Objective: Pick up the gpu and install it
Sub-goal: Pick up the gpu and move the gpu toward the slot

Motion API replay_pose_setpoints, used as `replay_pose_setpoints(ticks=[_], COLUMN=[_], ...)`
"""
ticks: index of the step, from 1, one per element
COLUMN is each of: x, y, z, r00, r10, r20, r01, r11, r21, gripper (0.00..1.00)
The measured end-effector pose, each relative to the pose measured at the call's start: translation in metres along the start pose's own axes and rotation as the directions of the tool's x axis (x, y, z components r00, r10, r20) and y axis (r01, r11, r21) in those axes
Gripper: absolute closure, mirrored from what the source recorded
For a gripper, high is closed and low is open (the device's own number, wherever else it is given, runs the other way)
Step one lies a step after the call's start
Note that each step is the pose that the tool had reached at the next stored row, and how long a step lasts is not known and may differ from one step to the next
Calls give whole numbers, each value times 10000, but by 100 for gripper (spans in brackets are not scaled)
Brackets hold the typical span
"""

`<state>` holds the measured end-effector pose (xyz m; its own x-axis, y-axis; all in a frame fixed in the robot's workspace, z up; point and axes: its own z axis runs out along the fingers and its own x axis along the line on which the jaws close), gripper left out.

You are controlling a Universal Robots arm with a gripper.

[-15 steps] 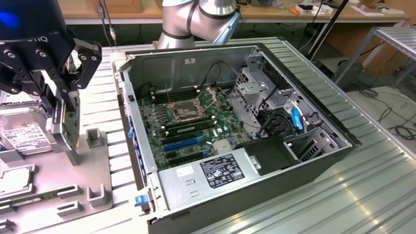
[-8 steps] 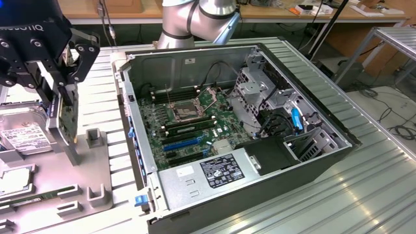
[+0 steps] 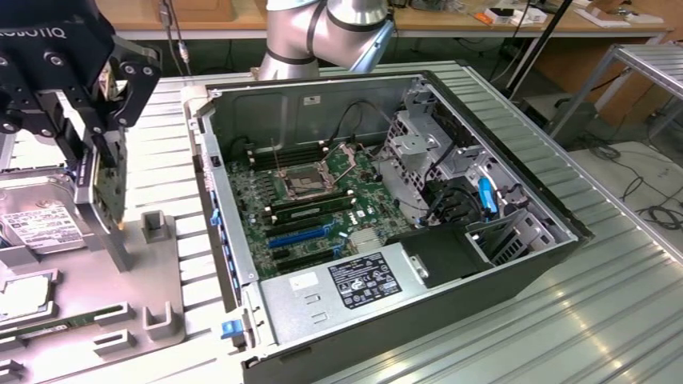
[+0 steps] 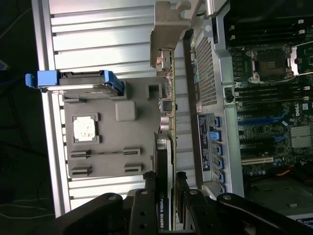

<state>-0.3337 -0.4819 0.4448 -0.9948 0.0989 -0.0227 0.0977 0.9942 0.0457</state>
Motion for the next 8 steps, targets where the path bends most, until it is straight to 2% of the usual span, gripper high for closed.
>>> replay_pose_setpoints(ticks=[8], x=[0], y=[3], z=[-56], r00=[10000], r10=[27], r20=[2], r01=[-27], r11=[10000], r21=[1], gripper=[73])
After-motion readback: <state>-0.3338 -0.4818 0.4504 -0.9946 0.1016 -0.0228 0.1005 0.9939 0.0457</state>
